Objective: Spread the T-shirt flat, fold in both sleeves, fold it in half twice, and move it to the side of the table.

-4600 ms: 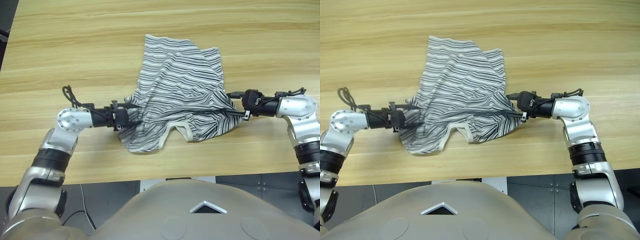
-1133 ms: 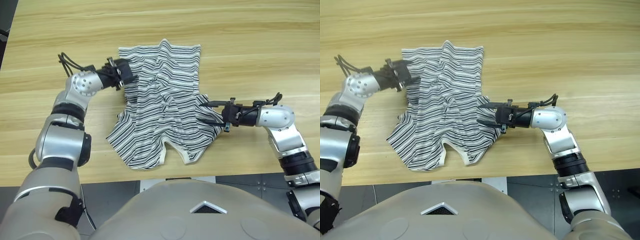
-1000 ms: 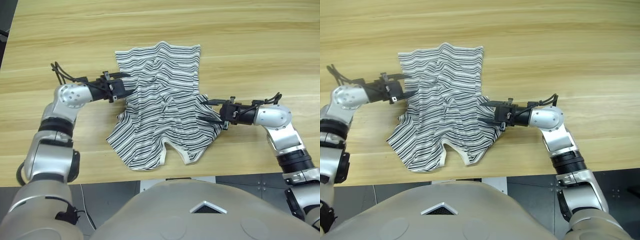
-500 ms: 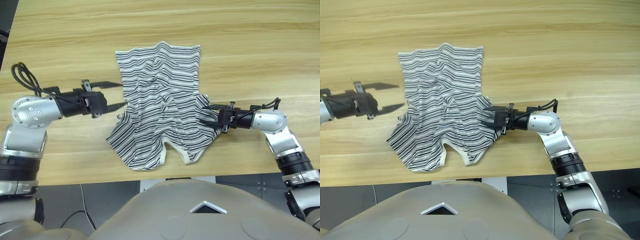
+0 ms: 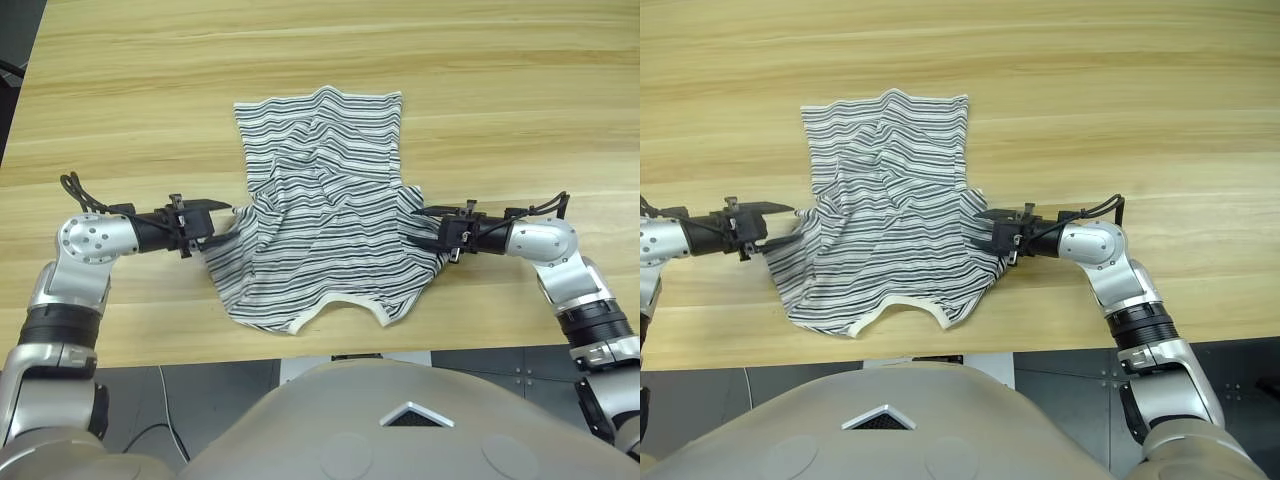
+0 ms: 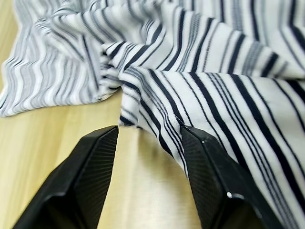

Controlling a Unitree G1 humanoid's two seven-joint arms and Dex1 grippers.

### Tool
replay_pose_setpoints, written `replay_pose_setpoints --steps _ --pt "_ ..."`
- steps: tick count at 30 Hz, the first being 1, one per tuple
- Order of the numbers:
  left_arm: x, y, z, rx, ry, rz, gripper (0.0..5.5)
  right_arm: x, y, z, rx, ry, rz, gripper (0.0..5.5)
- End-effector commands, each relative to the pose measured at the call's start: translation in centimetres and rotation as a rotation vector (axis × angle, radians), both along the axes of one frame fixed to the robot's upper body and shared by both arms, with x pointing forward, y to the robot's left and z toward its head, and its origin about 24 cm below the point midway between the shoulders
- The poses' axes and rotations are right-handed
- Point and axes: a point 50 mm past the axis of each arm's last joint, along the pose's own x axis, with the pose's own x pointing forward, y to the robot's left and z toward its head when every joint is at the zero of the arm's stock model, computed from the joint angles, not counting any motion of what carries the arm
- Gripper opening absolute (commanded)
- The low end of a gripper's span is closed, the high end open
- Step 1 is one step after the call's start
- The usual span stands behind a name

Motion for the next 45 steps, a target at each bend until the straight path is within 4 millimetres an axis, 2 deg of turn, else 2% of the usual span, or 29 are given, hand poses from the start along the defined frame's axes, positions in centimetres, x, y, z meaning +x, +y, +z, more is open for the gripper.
replay_pose_setpoints --steps 1,7,12,14,18,22,24,29,32,35,38,40,45 --pt "-3.7 1.6 -5.3 0.150 0.274 0.018 2.46 -0.3 -2.0 -0.7 -0.114 0.045 -0.024 2.17" --pt "-3.3 2.0 -4.9 0.130 0.257 0.003 2.46 -0.9 -1.9 -0.9 -0.097 0.090 -0.001 2.17" --pt "-3.6 2.2 -4.3 0.132 0.245 -0.023 2.46 -3.5 -2.9 -1.3 -0.122 0.225 0.047 2.17" --pt "-3.8 2.3 -4.1 0.132 0.240 -0.025 2.46 -3.9 -3.1 -1.4 -0.129 0.244 0.044 2.17" --pt "-4.3 3.0 -3.6 0.145 0.244 -0.020 2.46 -3.3 -3.4 -0.6 -0.120 0.216 0.018 2.17" --pt "-4.6 3.2 -2.5 0.087 0.235 -0.015 2.46 -0.4 -2.6 1.2 -0.034 0.026 -0.072 2.17" --pt "-4.6 3.1 -2.3 0.074 0.228 -0.020 2.46 0.1 -2.5 1.3 -0.024 0.001 -0.091 2.17" --pt "-4.4 3.2 -1.5 0.076 0.185 -0.028 2.46 -0.3 -3.1 1.6 -0.049 0.021 -0.062 2.17" --pt "-2.6 2.8 0.1 0.042 0.056 0.000 2.46 -0.3 -3.2 2.7 -0.023 0.031 -0.045 2.17" --pt "-0.9 2.0 1.8 -0.066 -0.058 0.030 2.46 -0.9 -2.9 3.9 0.033 0.088 0.003 2.17" --pt "-0.9 1.5 2.7 -0.099 -0.088 0.000 2.46 -1.8 -3.0 4.8 0.058 0.160 0.059 2.17" --pt "-1.1 1.7 2.8 -0.088 -0.086 -0.009 2.46 -1.7 -3.1 5.2 0.064 0.159 0.053 2.17" --pt "-1.6 3.0 3.9 -0.090 -0.070 0.031 2.46 -1.6 -3.0 5.3 0.070 0.154 0.045 2.17"
